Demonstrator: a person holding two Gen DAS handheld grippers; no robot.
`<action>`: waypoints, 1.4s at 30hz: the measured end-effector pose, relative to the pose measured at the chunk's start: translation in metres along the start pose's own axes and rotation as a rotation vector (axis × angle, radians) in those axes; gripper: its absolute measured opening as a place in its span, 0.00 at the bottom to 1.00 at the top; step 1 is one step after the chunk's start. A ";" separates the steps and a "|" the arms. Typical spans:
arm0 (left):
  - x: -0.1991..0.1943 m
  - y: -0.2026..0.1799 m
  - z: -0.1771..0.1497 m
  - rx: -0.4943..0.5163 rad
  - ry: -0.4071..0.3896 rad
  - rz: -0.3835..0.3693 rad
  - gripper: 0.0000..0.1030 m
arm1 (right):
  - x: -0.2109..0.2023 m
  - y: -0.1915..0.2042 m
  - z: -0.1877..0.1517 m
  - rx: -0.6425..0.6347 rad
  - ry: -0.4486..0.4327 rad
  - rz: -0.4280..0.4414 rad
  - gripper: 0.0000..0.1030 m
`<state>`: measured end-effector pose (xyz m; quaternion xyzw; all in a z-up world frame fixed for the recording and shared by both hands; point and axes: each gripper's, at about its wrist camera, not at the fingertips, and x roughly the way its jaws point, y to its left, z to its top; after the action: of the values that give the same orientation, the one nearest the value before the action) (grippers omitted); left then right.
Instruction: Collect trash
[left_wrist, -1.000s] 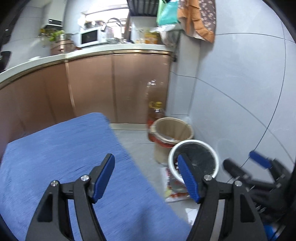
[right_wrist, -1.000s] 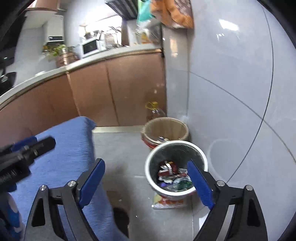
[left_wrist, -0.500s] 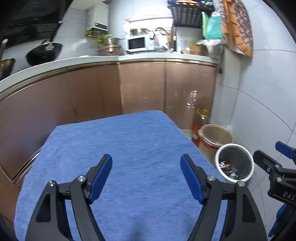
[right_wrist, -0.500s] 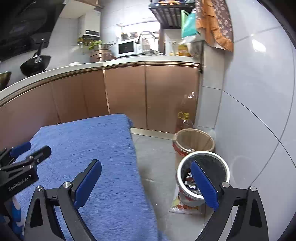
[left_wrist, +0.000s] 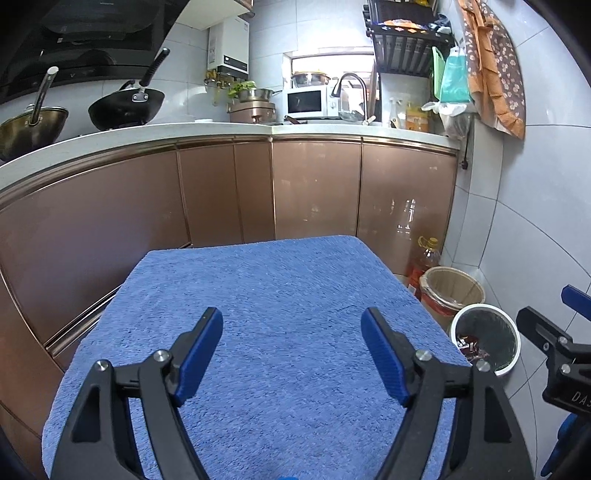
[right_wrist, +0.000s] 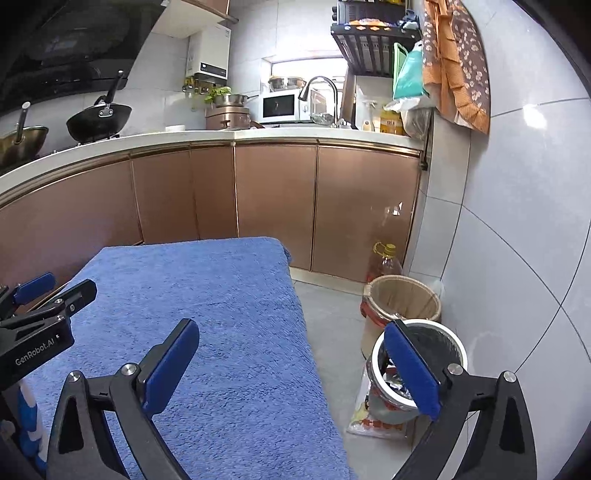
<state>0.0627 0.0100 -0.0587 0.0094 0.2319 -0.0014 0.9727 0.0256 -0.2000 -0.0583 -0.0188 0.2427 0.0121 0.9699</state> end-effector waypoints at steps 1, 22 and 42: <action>-0.002 0.001 0.000 0.000 -0.003 0.001 0.74 | -0.002 0.002 0.000 -0.001 -0.004 -0.002 0.99; -0.061 -0.003 0.012 -0.006 -0.134 0.049 0.75 | -0.053 -0.005 0.002 0.021 -0.128 -0.050 1.00; -0.091 -0.011 0.013 -0.001 -0.181 0.043 0.75 | -0.082 -0.014 0.001 0.038 -0.196 -0.062 1.00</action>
<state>-0.0133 -0.0010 -0.0063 0.0137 0.1426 0.0190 0.9895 -0.0460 -0.2152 -0.0183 -0.0065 0.1463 -0.0209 0.9890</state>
